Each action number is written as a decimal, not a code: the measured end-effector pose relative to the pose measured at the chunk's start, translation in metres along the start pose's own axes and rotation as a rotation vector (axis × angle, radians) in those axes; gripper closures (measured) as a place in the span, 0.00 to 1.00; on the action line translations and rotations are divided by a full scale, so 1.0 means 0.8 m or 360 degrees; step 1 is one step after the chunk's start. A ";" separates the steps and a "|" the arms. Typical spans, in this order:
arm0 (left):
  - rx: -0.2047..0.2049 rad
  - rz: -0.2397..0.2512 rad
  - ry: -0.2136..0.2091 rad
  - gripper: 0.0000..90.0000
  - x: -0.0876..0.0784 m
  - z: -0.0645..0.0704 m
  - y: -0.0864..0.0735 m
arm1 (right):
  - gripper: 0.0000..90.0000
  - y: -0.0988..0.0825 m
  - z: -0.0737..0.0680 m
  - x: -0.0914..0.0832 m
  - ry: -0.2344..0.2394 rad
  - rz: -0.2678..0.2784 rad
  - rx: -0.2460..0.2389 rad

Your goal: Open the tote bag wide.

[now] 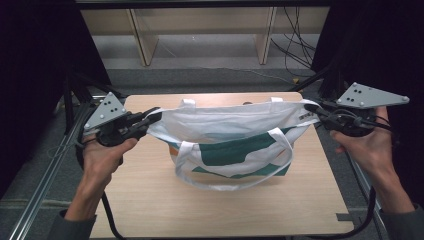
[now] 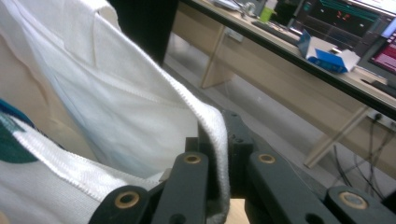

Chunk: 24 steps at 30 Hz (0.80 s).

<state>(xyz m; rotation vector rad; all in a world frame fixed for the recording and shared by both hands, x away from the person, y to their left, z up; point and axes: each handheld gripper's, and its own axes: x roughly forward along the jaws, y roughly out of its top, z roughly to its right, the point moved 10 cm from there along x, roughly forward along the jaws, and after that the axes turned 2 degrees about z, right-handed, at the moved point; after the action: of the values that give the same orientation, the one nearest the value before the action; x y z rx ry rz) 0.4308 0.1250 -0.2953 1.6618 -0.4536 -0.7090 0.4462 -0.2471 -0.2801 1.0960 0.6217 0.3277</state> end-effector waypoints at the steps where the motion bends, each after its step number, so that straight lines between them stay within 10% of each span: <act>1: -0.0003 -0.0009 0.0009 0.95 0.005 -0.002 -0.002 | 0.98 -0.007 0.005 0.007 0.0000 -0.0023 0.0022; 15: -0.0032 -0.0184 0.0068 0.95 0.065 -0.019 -0.063 | 0.98 -0.074 0.014 0.050 -0.0041 -0.0201 0.0064; 24: -0.0109 -0.0162 0.0088 0.94 0.091 -0.038 -0.079 | 0.98 -0.087 0.016 0.066 -0.0059 -0.0215 0.0081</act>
<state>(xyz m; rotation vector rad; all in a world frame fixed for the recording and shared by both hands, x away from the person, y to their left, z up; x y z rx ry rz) 0.4999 0.1137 -0.3688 1.6445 -0.3038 -0.7433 0.4918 -0.2582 -0.3549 1.1005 0.6709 0.1752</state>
